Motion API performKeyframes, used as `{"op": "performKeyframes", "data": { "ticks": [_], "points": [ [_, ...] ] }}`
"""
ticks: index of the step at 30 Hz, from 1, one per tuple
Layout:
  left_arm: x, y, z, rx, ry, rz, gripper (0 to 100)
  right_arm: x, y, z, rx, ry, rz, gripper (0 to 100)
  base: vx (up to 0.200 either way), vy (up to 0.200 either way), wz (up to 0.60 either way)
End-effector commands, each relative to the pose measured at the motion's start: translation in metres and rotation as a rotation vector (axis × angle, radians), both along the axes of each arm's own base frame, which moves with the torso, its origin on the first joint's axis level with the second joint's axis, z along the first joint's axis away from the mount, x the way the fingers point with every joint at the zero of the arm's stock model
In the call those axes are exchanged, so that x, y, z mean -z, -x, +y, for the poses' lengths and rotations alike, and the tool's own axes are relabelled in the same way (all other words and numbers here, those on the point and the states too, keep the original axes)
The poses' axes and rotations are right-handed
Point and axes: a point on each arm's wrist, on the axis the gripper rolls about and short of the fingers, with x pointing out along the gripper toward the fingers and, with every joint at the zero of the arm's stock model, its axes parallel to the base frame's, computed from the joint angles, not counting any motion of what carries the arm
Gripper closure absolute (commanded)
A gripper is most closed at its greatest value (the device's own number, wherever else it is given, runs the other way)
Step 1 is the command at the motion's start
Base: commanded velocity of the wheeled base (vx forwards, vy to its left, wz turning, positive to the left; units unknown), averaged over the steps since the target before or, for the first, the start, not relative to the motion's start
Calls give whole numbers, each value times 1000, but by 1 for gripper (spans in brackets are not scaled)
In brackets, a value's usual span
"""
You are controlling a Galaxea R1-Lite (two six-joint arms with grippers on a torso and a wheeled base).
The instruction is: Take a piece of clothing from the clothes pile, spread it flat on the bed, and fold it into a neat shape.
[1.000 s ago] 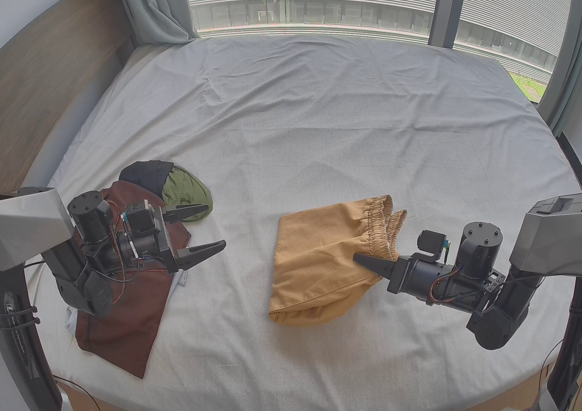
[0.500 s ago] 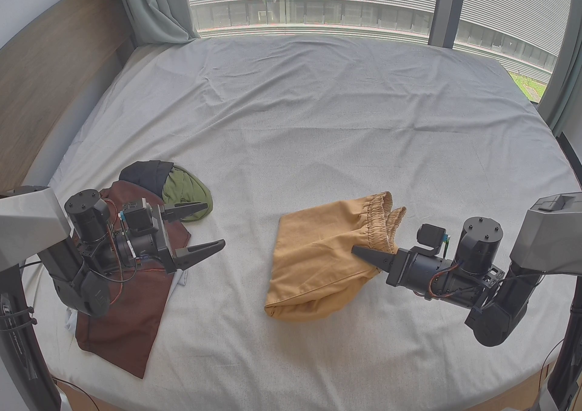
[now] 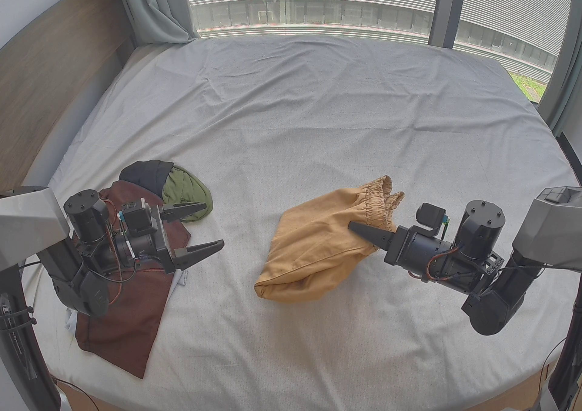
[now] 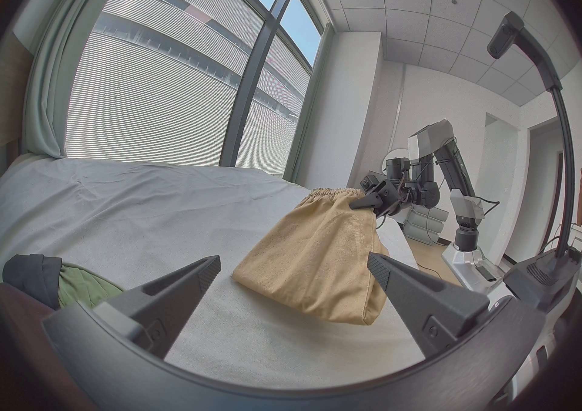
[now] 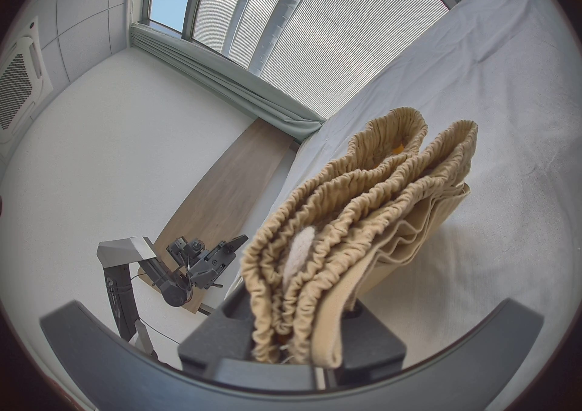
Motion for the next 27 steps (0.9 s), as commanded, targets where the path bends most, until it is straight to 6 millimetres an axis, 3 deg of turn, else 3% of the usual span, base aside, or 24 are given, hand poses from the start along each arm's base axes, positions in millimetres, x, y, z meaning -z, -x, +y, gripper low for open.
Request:
{"op": "performKeyframes", "data": {
  "ticks": [1, 13, 19, 27],
  "points": [
    [0, 0, 1, -2, 0, 0, 0, -8, -6, 2, 0, -22, -29, 100, 0, 0, 0],
    [-1, 0, 1, -2, 0, -2, 0, -29, -29, 5, -33, -91, -113, 100, 0, 0, 0],
    [0, 0, 1, -2, 0, 0, 0, -30, -45, 6, -44, -114, -131, 100, 0, 0, 0],
    [0, 0, 1, -2, 1, 1, 0, -28, -95, 15, -54, -159, -230, 100, 0, 0, 0]
  ]
}}
